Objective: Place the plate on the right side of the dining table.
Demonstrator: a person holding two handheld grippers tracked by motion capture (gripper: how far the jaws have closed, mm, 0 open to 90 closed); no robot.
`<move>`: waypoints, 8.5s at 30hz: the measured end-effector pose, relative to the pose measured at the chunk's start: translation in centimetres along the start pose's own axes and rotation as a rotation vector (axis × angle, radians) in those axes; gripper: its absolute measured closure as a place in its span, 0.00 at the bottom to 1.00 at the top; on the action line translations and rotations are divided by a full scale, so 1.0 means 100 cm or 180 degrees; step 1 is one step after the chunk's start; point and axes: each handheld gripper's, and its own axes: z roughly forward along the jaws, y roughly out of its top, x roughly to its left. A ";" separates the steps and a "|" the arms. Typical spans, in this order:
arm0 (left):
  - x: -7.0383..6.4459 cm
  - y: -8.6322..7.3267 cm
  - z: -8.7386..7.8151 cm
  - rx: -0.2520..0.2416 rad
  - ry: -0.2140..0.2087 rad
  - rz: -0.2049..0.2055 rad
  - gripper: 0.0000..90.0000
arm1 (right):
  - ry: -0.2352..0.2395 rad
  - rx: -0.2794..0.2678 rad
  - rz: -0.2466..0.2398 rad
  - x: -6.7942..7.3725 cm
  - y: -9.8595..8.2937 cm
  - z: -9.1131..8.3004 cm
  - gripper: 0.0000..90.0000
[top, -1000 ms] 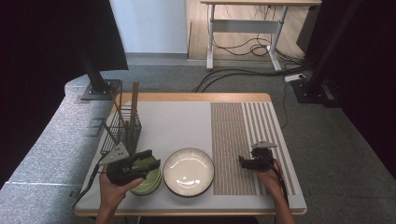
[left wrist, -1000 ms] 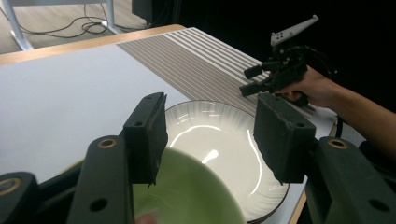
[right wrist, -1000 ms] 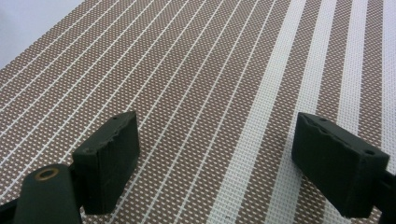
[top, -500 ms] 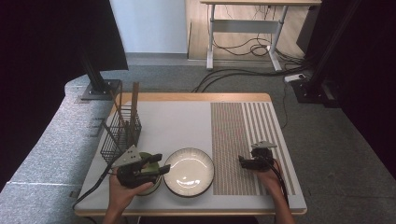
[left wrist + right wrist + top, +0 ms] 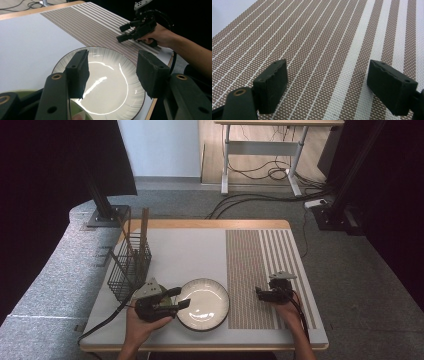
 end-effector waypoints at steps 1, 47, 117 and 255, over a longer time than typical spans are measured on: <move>0.000 0.000 0.001 0.0004 -0.0002 -0.0003 0.48 | 0.0000 0.0000 0.0001 0.000 0.000 0.000 0.19; -0.018 -0.001 0.030 0.0185 -0.0120 0.0010 0.46 | 0.0002 0.0000 0.0002 0.000 0.000 0.000 0.19; -0.047 -0.022 0.087 0.0556 -0.0261 0.0018 0.47 | -0.0007 0.0001 0.0000 0.000 0.000 0.000 0.19; -0.036 -0.040 0.111 0.0711 -0.0011 -0.0054 0.50 | 0.1537 -0.0254 -0.0508 0.120 0.074 0.037 0.75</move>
